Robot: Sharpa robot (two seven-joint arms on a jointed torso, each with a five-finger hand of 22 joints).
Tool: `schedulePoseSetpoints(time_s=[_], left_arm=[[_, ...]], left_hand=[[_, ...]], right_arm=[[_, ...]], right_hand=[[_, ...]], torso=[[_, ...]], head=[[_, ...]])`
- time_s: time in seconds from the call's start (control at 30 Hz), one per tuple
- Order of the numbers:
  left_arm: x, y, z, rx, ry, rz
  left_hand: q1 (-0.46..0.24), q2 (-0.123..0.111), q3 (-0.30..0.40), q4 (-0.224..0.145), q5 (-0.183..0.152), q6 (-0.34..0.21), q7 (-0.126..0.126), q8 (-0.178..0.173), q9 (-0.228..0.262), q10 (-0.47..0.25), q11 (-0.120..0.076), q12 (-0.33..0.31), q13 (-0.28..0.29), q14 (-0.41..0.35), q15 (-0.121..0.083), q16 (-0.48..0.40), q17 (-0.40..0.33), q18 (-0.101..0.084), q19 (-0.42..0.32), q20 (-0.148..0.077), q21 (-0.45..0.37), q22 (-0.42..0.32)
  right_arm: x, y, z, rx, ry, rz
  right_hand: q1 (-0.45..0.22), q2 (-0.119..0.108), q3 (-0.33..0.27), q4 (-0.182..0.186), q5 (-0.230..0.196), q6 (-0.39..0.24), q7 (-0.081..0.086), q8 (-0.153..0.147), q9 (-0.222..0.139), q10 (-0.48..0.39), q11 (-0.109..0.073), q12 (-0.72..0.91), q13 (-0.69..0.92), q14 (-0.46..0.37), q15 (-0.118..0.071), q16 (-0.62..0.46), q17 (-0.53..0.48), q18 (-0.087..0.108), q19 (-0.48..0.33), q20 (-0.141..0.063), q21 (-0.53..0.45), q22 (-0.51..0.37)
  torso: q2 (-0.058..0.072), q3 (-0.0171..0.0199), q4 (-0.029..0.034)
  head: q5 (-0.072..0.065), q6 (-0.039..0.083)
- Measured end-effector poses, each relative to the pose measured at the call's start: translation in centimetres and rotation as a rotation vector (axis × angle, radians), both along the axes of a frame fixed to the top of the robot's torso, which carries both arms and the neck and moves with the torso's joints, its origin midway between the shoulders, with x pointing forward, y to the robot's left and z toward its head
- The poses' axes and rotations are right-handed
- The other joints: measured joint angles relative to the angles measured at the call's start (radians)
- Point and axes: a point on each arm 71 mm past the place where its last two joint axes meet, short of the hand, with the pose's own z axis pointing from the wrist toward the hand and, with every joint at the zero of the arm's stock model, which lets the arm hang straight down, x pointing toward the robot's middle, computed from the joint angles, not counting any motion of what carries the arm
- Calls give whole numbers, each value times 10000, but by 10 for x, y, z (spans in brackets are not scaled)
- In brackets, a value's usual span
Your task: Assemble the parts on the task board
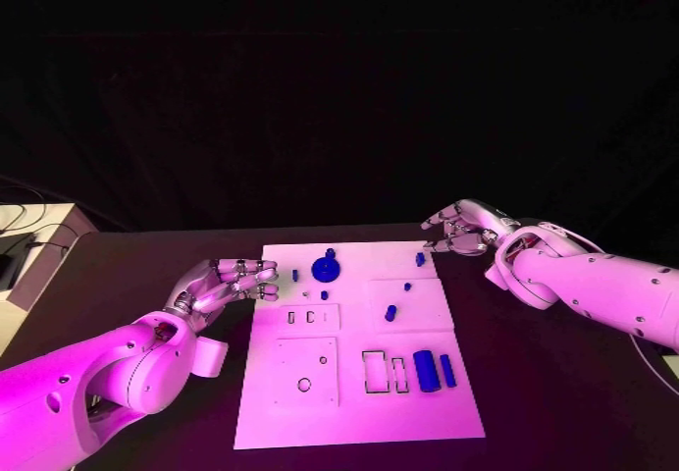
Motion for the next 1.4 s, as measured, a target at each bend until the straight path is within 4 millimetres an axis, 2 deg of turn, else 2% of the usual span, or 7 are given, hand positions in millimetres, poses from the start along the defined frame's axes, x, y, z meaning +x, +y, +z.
schedulePoseSetpoints(time_s=[0.13, 0.27, 0.3, 0.53, 0.77, 1.03, 1.4], left_arm=[[0, 0, 0, -6, -2, -2], [0, 1, 0, -3, -2, 10], [-1, 1, 0, -2, -1, 12], [-1, 1, 0, -1, -3, 24], [-1, 1, 0, -2, -4, 30], [-1, 1, 0, -8, -2, 27], [-1, 1, 0, -10, -1, 28]], left_hand=[[0, 0, 0, 0, 0, -32, 31, 0, 0, -31, 30, 0, 0, 245, -63, 80, 56, 1, 176, -44, 43, 19], [-32, -32, 0, 0, 0, -32, 31, 0, 0, -31, 30, 0, 0, 376, -123, 117, 185, 1, 245, -113, 194, 106], [-33, -33, 0, 0, 0, -32, 31, 0, 0, -31, 30, 0, 0, 461, -136, 134, 221, 0, 284, -152, 246, 139], [-44, -45, -1, 0, 0, -31, 30, 0, 0, -30, 30, 0, 1, 786, -286, 588, 643, -1, 460, -327, 789, 458], [-44, -44, -30, -29, 0, -31, 30, 0, 0, 9, -9, 0, 1, 647, -371, 1402, 1394, -3, 317, -549, 1592, 982], [-44, -44, -57, -56, 0, -32, 30, 0, 0, 9, -9, 0, 1, 491, -429, 2039, 1871, -5, 158, -544, 2112, 1327], [-43, -44, -57, -56, 0, -31, 29, 1, 0, 8, -8, 0, 2, 332, -407, 2402, 2075, -3, 24, -542, 2366, 1500]], right_arm=[[0, 0, -7, -89, 190, 51], [0, 0, -13, -180, 367, 143], [0, 0, -14, -205, 410, 156], [0, -3, -21, -368, 689, 212], [0, -2, -25, -436, 872, 294], [2, 2, -31, -474, 1017, 349], [3, 7, -39, -494, 1145, 337]], right_hand=[[67, -67, -17, 140, -22, -72, -1, 0, 8, -19, 19, 0, -30, 0, 0, 0, 12, 0, 0, 0, 0, -1], [115, -122, -8, 252, -39, -85, 12, 0, 11, -35, 35, 0, -43, 0, 0, 0, 11, 0, -36, 37, 0, -2], [97, -205, -2, 296, -39, -92, 19, 0, 11, -36, 35, 0, -50, 0, 0, 0, 11, -1, -36, 37, 0, -2], [103, -209, 33, 330, -39, -118, 44, 0, 10, -36, 36, 0, -51, 0, 0, 0, 21, 0, -36, 36, 0, -3], [104, -209, 34, 385, -39, -118, 43, 0, 18, -37, 37, 86, -35, 37, 36, 0, 26, 0, -37, 36, -1, -5], [99, -204, 73, 425, -39, -96, 25, 0, 47, -32, 32, 175, 25, 37, 36, 0, 48, 0, -36, 36, -1, -5], [-203, 310, 148, 348, 181, 214, -31, 0, 13, 103, -46, 212, 119, 37, 36, 39, 64, 0, -36, 36, 45, 3]], torso=[[1, -1, 12], [2, -8, 15], [3, -11, 15], [2, -16, 14], [-2, -13, 3], [-7, -12, 10], [0, -12, 12]], head=[[-19, 8], [-19, -41], [-19, -50], [-21, -108], [-16, -114], [-36, -118], [-47, -162]])
